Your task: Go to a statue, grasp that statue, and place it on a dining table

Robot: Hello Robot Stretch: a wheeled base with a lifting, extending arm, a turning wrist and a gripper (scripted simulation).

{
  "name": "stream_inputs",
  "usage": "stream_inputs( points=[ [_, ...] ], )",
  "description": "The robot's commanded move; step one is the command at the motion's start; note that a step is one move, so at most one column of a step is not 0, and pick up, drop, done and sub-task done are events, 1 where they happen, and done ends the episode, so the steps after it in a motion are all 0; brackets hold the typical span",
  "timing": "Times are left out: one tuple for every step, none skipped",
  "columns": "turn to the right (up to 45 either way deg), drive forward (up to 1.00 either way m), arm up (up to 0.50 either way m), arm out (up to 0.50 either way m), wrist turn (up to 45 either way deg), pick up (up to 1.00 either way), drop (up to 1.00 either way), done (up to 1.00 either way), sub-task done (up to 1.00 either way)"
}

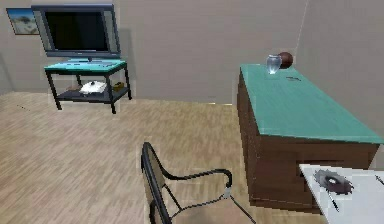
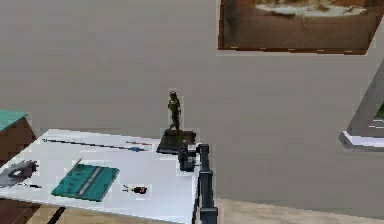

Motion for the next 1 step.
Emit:
stream_inputs(
  points=[
    [0.0,0.0,0.4,0.0,0.0,0.0,0.0,0.0,0.0]
  ],
)
